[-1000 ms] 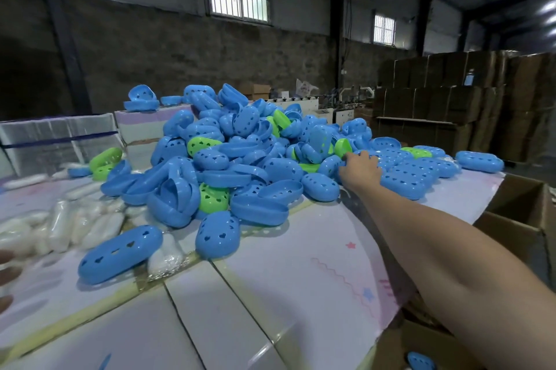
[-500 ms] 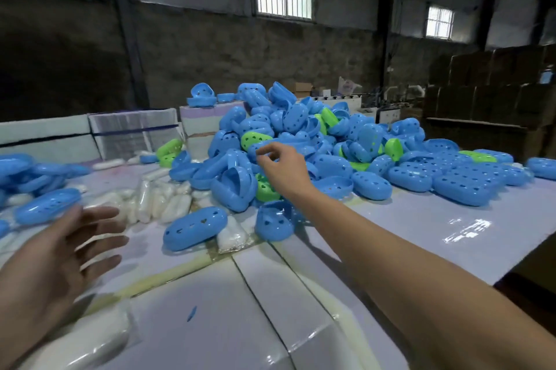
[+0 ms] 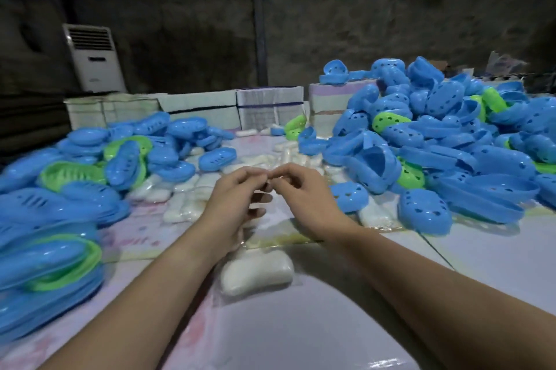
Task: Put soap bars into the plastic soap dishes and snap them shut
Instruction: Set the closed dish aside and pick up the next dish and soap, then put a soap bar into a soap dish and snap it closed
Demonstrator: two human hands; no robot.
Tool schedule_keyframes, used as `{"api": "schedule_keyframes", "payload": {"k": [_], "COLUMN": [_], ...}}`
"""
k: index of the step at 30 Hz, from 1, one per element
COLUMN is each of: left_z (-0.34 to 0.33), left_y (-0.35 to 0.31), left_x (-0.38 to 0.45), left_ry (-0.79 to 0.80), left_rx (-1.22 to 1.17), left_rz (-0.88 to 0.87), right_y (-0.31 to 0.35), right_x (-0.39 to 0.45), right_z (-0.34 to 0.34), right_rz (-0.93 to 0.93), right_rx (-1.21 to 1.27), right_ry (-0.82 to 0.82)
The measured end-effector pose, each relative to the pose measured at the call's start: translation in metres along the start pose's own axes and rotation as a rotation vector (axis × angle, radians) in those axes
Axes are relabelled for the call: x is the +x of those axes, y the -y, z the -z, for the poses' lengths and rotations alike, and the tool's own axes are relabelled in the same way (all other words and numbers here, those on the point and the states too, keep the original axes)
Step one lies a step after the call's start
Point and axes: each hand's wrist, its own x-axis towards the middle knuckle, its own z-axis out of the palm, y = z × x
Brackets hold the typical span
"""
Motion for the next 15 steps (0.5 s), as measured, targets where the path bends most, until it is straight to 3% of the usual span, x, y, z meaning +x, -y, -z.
{"api": "schedule_keyframes", "payload": {"k": [5, 9, 15], "left_z": [0.010, 0.037, 0.101], "left_y": [-0.003, -0.005, -0.023], "left_x": [0.003, 0.021, 0.056], "left_ry": [-0.055, -0.234, -0.466], "left_rx": [0.200, 0.435, 0.954], "left_rz": [-0.086, -0.164, -0.116], "right_y": [-0.007, -0.007, -0.001], "right_x": [-0.001, -0.002, -0.007], "right_z": [0.002, 0.004, 0.000], "right_rz": [0.021, 0.045, 0.104], "right_rx": [-0.080, -0.134, -0.200], "right_ry": [0.052, 0.103, 0.212]}}
